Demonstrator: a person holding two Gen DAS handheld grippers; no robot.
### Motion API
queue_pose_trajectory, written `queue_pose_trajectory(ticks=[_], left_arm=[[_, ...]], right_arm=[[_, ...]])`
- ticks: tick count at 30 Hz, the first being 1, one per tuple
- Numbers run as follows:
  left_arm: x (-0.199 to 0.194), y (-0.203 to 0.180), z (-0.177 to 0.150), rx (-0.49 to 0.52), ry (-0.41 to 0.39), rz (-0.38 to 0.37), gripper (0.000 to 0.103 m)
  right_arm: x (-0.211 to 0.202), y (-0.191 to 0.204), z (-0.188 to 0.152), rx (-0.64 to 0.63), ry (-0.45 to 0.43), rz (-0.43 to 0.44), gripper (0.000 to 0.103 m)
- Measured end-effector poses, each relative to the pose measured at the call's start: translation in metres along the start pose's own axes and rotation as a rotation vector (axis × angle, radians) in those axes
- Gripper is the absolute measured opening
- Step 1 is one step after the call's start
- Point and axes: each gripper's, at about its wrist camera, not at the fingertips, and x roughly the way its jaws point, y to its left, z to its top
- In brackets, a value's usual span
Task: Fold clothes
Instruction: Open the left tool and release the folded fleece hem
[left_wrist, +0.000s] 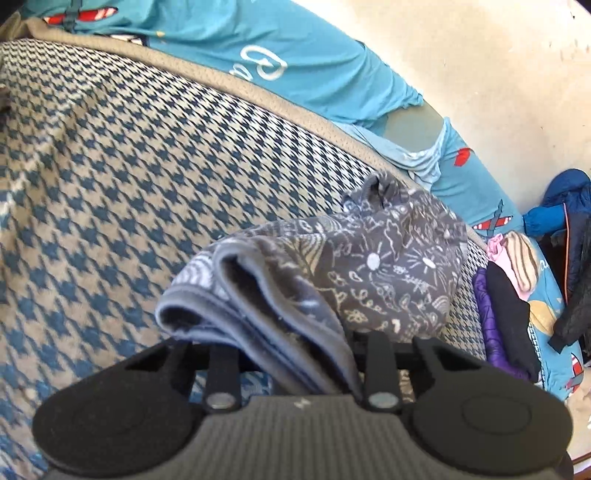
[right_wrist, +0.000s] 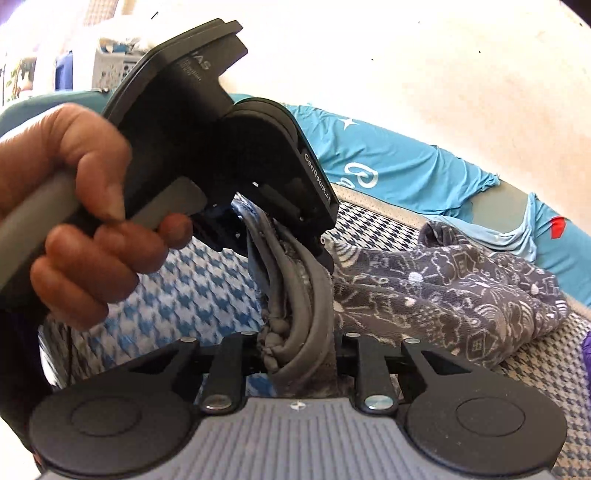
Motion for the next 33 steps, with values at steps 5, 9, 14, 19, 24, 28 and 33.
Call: queue_pose_trajectory(ticks=[5,9,14,19,24,28,33], left_arm=[[-0.020,0.007,0.007,0.011,-0.043,0.022,0.026],[-0.040,0.021,0.021,-0.001,-0.074,0.029,0.026],[-0.057,0.046,0.035,-0.061,-0.080,0.038,0.026],[-0.063,0.065,0.042,-0.092,-0.065,0.118,0.026],[-0.055,0.085,0.039,-0.187,-0.018,0.201,0.043],[-0.064,0.082,0.037,-0.176,-0.086,0.302,0.061],[-0.089,0.084,0.040,-0.220,-0.214,0.360,0.091]], right_arm=[[0.000,0.013,0.010,0.044,-0.012,0.062,0.022],[0.003,0.023,0.025,0.049,-0.035,0.100,0.022],[0.009,0.034,0.041,0.079,-0.050,0.184,0.022],[0.018,0.047,0.049,0.082,-0.040,0.273,0.022],[0.041,0.043,0.051,0.083,0.006,0.342,0.028],[0.044,0.028,0.054,0.088,-0.001,0.412,0.039],[0.020,0.009,0.058,0.086,-0.066,0.459,0.046]])
